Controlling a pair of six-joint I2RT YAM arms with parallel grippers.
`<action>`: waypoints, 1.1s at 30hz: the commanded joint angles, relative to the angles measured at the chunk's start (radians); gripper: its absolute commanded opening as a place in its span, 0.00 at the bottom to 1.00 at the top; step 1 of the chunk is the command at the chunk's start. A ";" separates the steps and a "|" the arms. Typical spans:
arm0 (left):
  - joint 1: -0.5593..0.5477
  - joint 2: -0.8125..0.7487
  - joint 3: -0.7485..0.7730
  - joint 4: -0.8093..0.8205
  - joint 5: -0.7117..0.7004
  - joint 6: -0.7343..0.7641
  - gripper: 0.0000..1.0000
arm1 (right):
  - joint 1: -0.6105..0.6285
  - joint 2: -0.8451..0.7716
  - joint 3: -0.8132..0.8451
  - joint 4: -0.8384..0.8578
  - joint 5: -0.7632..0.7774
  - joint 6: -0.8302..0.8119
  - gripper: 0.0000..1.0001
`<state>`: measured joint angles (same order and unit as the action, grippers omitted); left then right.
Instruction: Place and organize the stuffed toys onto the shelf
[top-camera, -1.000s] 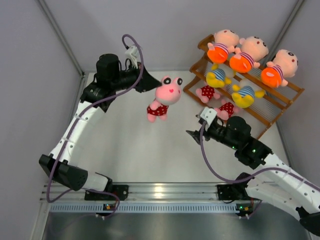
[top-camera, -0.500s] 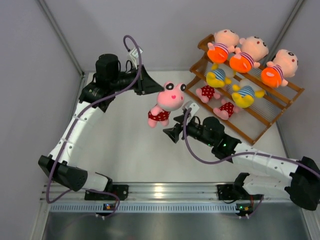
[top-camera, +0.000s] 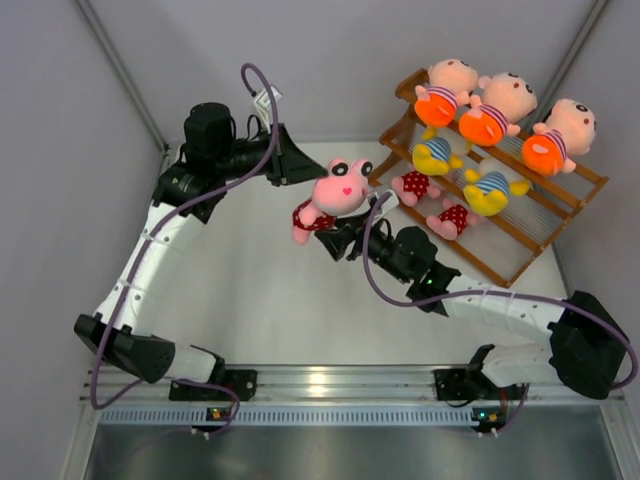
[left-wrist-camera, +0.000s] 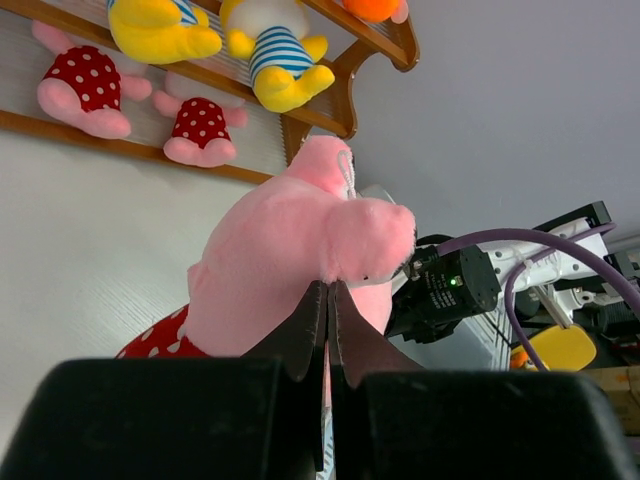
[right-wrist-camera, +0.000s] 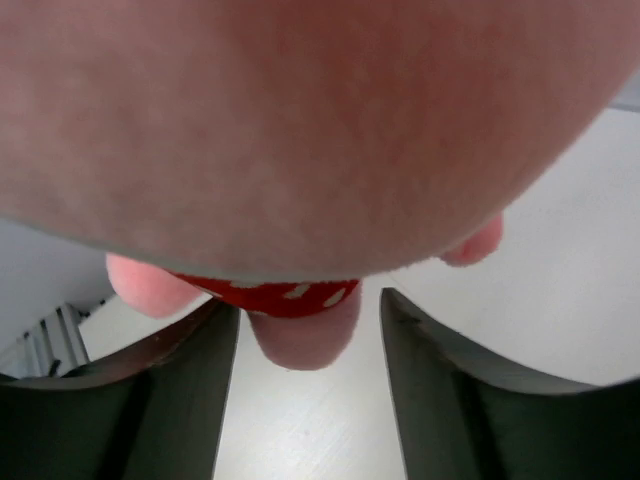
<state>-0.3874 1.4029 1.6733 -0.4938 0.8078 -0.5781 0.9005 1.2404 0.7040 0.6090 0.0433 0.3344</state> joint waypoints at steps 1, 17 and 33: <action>0.001 -0.018 0.052 0.029 0.024 -0.014 0.00 | 0.009 0.025 0.055 0.074 0.027 0.057 0.55; 0.002 -0.038 -0.078 -0.046 -0.183 0.259 0.94 | -0.021 -0.160 0.069 -0.564 0.064 0.164 0.00; 0.002 -0.140 -0.267 -0.097 -0.415 0.629 0.98 | -0.352 -0.311 0.064 -1.501 -0.054 0.184 0.00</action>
<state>-0.3859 1.3144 1.4258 -0.6033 0.4019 -0.0452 0.6273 0.9813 0.7277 -0.6838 0.0025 0.5167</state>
